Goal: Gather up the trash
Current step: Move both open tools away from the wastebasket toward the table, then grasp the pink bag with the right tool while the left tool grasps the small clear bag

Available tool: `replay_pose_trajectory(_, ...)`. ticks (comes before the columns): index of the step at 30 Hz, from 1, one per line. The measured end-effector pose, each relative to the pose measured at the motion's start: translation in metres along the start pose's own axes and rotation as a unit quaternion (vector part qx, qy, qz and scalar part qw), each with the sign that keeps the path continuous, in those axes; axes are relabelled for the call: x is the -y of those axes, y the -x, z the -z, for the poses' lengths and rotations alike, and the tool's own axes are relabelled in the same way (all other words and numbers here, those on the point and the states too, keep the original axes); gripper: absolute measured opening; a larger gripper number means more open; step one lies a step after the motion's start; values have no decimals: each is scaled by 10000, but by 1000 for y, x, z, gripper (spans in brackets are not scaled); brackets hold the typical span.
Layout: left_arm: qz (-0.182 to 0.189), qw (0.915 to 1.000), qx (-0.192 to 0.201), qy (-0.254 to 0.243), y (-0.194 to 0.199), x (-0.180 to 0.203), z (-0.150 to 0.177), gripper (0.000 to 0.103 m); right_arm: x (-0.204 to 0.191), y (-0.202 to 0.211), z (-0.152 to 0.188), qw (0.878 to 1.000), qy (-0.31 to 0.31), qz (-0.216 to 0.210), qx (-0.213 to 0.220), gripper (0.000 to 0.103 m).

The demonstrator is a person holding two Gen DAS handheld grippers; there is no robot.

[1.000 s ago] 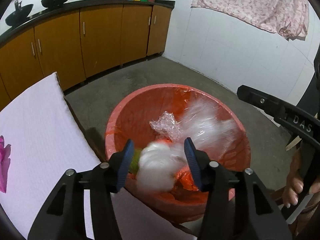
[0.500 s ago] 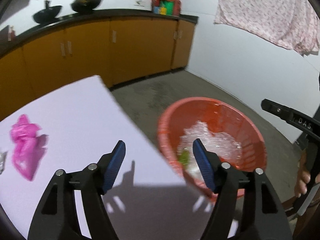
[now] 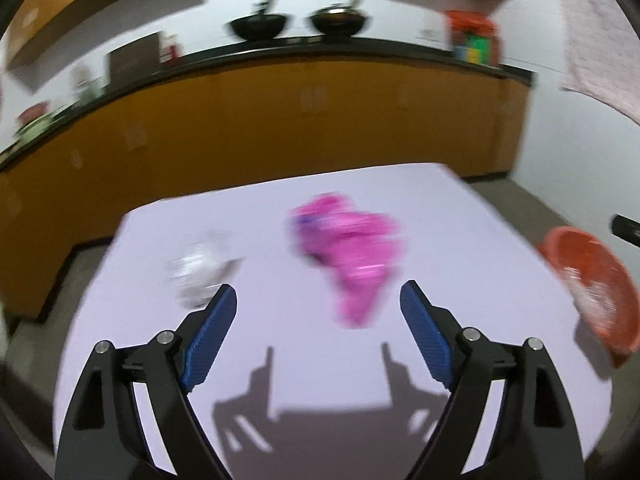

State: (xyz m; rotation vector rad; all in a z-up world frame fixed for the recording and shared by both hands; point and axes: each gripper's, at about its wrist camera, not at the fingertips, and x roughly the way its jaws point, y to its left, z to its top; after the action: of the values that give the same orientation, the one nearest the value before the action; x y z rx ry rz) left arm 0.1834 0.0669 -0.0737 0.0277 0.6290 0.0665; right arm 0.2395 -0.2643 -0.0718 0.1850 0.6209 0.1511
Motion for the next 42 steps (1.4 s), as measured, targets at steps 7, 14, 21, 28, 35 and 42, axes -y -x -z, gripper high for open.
replay_pose_trajectory(7,-724,9963,-65,462,-2,-68,14,93,-95,-35,7,9955,557,-702,-307,77)
replay_pose_trajectory(14,-974,9927,-41,713,-4,-115,20,94,-155,-74,8,9912,466,-1064,-642,82)
replay_pose_trajectory(21,-1026,9914,30,815,-9,-142,18,94,-199,-125,11,9887,636,-971,-951,82)
replay_pose_trajectory(28,-763,9939,110,793,-18,-138,12,96,-213,-162,15,9870,845,-730,-1160,63)
replay_pose_trajectory(35,-517,9964,-21,677,-42,-118,5,97,-196,-162,23,9868,897,-655,-1177,26)
replay_pose_trajectory(42,-498,9972,-269,492,-70,-98,-5,97,-157,-139,24,9922,662,-431,-968,23)
